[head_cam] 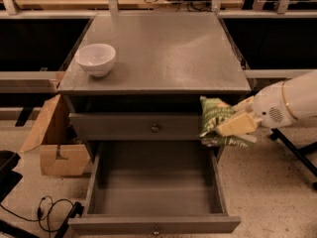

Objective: Place green jalapeno chip bag into middle drawer

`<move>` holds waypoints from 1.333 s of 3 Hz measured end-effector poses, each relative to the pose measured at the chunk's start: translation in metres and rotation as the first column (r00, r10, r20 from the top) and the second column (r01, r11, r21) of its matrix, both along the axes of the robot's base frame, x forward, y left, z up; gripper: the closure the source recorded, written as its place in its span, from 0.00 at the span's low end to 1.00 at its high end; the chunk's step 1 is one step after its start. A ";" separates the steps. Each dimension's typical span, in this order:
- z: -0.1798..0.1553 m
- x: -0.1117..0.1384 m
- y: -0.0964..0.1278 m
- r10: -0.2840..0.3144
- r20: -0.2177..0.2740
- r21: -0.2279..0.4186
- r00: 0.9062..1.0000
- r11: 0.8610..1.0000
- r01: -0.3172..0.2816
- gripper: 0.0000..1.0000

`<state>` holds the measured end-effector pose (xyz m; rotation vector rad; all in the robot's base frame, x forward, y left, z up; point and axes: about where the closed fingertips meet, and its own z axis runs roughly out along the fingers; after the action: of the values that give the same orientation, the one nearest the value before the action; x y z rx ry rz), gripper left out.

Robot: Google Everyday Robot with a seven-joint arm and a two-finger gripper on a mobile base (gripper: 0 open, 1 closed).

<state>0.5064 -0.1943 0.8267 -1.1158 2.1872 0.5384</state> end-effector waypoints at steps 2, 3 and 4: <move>-0.174 -0.025 0.083 0.051 -0.286 -0.001 0.957 0.999 -0.054 1.00; -0.250 -0.014 0.120 0.027 -0.381 0.016 0.924 1.000 -0.022 1.00; -0.305 0.001 0.150 -0.050 -0.451 0.038 0.891 0.996 0.075 1.00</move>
Offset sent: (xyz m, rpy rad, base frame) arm -0.0206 0.1320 -0.2864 0.0112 0.4743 0.0553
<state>0.5069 -0.0439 0.5215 -0.9554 2.5725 0.8963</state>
